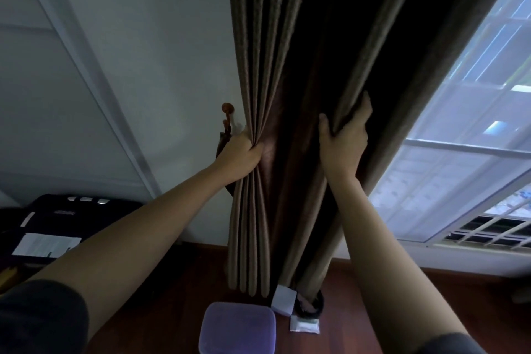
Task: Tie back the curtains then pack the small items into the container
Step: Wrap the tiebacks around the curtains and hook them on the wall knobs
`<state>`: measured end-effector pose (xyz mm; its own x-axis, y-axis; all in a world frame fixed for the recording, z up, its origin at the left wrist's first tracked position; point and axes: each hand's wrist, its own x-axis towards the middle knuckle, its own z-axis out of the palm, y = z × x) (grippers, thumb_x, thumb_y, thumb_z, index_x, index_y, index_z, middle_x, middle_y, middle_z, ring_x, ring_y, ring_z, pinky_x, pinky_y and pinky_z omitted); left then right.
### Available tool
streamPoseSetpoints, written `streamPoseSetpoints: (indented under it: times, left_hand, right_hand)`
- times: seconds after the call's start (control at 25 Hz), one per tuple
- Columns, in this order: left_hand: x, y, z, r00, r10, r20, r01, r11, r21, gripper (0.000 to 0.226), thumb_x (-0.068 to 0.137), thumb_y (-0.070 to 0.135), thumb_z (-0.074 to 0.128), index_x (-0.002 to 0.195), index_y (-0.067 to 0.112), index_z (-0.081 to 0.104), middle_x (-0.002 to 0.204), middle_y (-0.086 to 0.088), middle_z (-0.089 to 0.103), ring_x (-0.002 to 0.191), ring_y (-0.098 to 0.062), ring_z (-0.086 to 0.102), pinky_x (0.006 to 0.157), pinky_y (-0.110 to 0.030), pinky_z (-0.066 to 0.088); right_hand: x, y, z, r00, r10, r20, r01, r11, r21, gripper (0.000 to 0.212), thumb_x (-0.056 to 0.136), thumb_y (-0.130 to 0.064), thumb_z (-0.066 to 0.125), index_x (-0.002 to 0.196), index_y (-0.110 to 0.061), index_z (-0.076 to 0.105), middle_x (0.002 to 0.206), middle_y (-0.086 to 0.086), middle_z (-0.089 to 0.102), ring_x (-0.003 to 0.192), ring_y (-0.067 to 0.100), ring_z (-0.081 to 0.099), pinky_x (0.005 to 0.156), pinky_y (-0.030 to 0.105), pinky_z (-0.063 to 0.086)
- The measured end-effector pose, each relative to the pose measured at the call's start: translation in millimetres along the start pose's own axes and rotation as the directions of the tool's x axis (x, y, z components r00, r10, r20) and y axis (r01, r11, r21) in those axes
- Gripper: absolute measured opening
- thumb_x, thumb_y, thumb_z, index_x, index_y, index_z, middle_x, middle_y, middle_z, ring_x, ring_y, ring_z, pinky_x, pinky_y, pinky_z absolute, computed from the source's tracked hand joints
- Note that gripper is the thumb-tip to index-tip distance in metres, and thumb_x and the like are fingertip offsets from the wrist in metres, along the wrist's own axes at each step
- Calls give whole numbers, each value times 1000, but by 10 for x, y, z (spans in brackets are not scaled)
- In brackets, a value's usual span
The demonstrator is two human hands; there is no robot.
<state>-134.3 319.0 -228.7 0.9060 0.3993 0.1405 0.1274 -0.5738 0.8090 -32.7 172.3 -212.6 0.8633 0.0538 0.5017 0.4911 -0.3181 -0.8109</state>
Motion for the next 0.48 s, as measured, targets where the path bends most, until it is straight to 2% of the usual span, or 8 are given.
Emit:
streamPoseSetpoints:
  times: [0.08, 0.2, 0.32, 0.4, 0.48]
  left_hand:
    - [-14, 9, 25, 1000, -18, 3, 18, 999, -27, 28, 95, 8, 39, 121, 11, 49, 74, 2, 57, 67, -17, 57, 60, -20, 46]
    - [10, 37, 42, 999, -44, 21, 45, 998, -35, 37, 96, 13, 39, 133, 10, 43, 77, -5, 61, 69, -21, 60, 61, -20, 48]
    - [97, 49, 53, 997, -56, 60, 57, 998, -8, 37, 97, 16, 38, 132, 8, 46, 99, -22, 65, 90, -37, 63, 80, -41, 52]
    - [128, 52, 72, 993, -70, 94, 68, 997, 31, 33, 96, 19, 38, 122, 7, 52, 103, -22, 66, 94, -37, 63, 87, -47, 50]
    - [142, 74, 96, 989, -88, 122, 82, 995, 56, 31, 95, 21, 39, 117, 6, 55, 101, -18, 67, 93, -33, 64, 89, -48, 52]
  right_hand:
    - [11, 15, 31, 996, -31, 80, 42, 989, -143, 41, 90, -12, 53, 130, -7, 44, 108, 14, 66, 95, 30, 63, 77, 26, 41]
    - [-377, 198, 157, 971, -119, 207, 162, 966, -201, 10, 90, -8, 52, 96, -2, 58, 77, 19, 66, 69, 39, 63, 59, 29, 36]
    - [-888, 447, 248, 908, -85, 410, 182, 962, -203, 7, 90, -8, 55, 83, -5, 57, 62, 11, 59, 54, 33, 58, 55, 24, 29]
    - [-1054, 555, 265, 872, -67, 485, 170, 970, -172, 7, 90, -6, 55, 85, -4, 59, 61, 2, 53, 52, 26, 55, 55, 22, 29]
    - [-1080, 600, 279, 858, -41, 512, 152, 972, -177, 8, 90, -5, 54, 87, -3, 60, 60, 4, 53, 52, 24, 53, 54, 23, 29]
